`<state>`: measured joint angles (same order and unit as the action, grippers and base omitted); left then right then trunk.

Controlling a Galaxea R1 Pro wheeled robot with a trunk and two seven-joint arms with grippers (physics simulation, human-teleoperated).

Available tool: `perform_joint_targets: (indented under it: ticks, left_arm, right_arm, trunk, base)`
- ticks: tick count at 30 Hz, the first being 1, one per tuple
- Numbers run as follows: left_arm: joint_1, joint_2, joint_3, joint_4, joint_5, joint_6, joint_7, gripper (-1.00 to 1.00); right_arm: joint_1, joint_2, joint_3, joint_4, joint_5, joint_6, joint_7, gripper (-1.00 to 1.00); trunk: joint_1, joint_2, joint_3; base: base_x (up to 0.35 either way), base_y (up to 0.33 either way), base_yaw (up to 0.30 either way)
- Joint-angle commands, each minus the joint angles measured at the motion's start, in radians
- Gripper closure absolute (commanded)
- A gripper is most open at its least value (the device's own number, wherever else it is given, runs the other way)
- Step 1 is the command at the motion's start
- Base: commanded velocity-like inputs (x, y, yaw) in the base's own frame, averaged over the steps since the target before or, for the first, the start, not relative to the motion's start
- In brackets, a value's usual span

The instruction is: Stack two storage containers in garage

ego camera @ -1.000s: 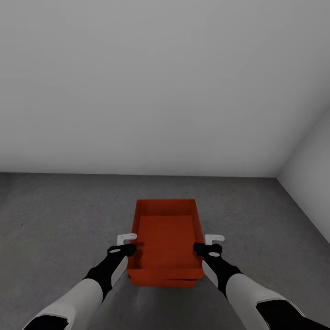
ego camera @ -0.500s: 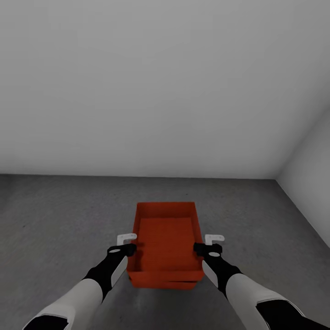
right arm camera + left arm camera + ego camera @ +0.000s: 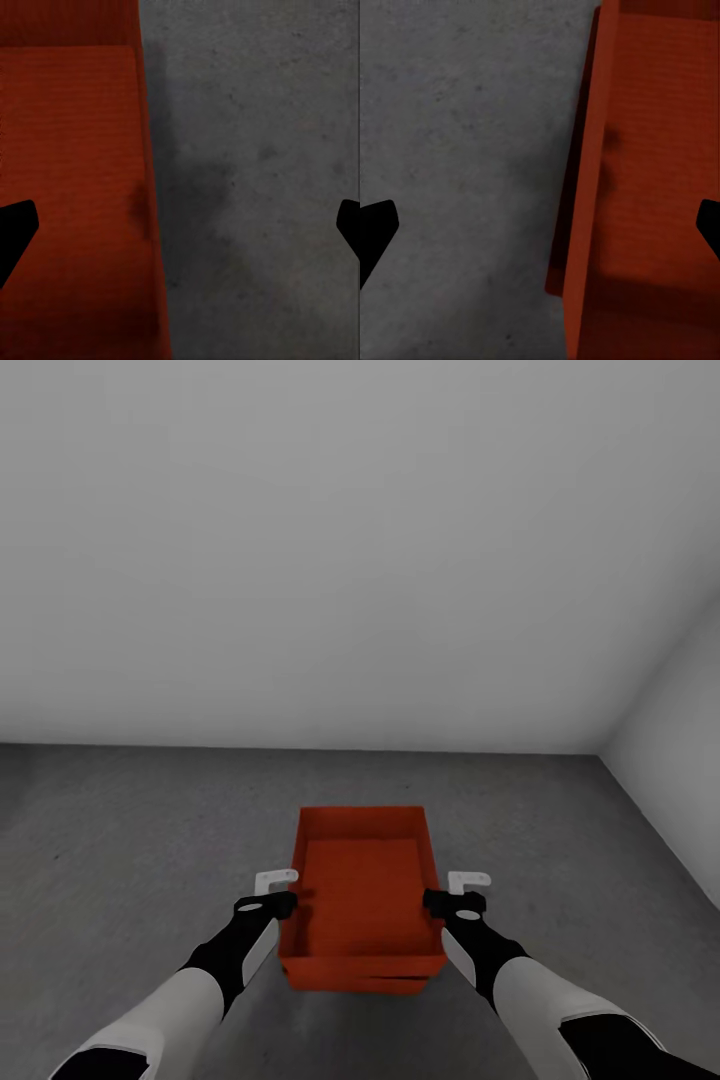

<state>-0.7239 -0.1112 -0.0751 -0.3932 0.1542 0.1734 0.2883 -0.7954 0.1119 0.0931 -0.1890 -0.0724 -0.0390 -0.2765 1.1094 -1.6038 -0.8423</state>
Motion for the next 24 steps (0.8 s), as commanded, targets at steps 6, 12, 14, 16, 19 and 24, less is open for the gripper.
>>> perform_joint_targets:
  ticks: [6,12,14,16,19,24]
  left_arm:
    - [0.0,0.001,-0.009,-0.002,0.01,0.004,0.008,-1.0]
    - [0.0,0.001,-0.009,-0.003,0.01,0.003,0.008,-1.0]
    - [0.0,0.001,-0.009,-0.003,0.01,0.002,0.008,-1.0]
    - [0.0,0.001,-0.009,-0.003,0.01,0.002,0.008,-1.0]
    - [0.0,0.001,-0.009,-0.003,0.01,0.002,0.008,-1.0]
    - [0.0,0.002,-0.009,-0.003,0.009,0.002,0.008,-1.0]
  right_arm:
    - [-0.001,-0.001,0.007,-0.002,-0.009,-0.003,-0.004,-1.0]
    - [-0.001,-0.001,0.007,-0.003,-0.009,-0.002,-0.004,-1.0]
    - [-0.001,-0.001,0.007,-0.003,-0.009,-0.002,-0.004,-1.0]
    - [-0.001,-0.001,0.007,-0.003,-0.009,-0.002,-0.004,-1.0]
    - [-0.001,-0.001,0.007,-0.003,-0.009,-0.002,-0.004,-1.0]
    - [-0.001,-0.001,0.007,-0.003,-0.009,-0.002,-0.004,-1.0]
  trunk:
    - [-0.023,0.042,0.018]
    - [-0.046,0.084,0.037]
    - [-0.054,0.098,0.043]
    - [-0.062,0.112,0.049]
    - [-0.073,0.133,0.059]
    - [-0.092,0.168,0.075]
  base:
    - [0.0,0.0,0.0]
    - [0.0,0.0,0.0]
    - [0.0,0.0,0.0]
    - [0.0,0.0,0.0]
    - [0.0,0.0,0.0]
    - [0.0,0.0,0.0]
